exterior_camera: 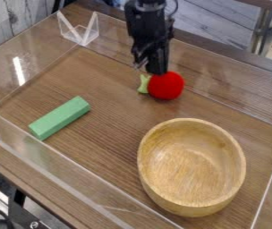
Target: Move the red fruit to the left
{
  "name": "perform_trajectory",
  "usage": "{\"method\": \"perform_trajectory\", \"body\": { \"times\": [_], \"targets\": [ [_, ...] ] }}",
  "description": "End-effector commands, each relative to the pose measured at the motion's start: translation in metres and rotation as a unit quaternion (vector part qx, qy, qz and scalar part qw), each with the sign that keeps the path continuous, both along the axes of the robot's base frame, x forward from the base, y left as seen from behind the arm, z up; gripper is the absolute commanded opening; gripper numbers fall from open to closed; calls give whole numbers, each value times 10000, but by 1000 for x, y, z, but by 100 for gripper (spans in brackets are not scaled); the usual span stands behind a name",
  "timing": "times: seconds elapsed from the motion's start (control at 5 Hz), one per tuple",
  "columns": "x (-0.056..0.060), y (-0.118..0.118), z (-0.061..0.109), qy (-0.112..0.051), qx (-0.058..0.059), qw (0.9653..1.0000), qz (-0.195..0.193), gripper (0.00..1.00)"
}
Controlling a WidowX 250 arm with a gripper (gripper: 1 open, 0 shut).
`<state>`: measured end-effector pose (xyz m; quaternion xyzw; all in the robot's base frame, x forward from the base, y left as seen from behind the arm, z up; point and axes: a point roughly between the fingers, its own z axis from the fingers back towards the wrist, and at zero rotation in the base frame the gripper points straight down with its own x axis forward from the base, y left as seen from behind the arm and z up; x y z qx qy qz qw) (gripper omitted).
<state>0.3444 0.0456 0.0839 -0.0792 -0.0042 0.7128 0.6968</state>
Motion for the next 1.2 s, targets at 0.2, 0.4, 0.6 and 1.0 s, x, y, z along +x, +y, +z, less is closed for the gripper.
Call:
{"method": "perform_trajectory", "body": {
  "times": [0.2, 0.4, 0.6, 1.0],
  "targets": [
    [4, 10, 37, -496, 49, 9987, 88, 100],
    [6, 5, 19, -410, 5, 9991, -65, 100],
    [7, -3, 3, -341, 49, 9993, -124, 100],
    [10, -11, -18, -280, 159, 9994, -154, 0]
  ]
}}
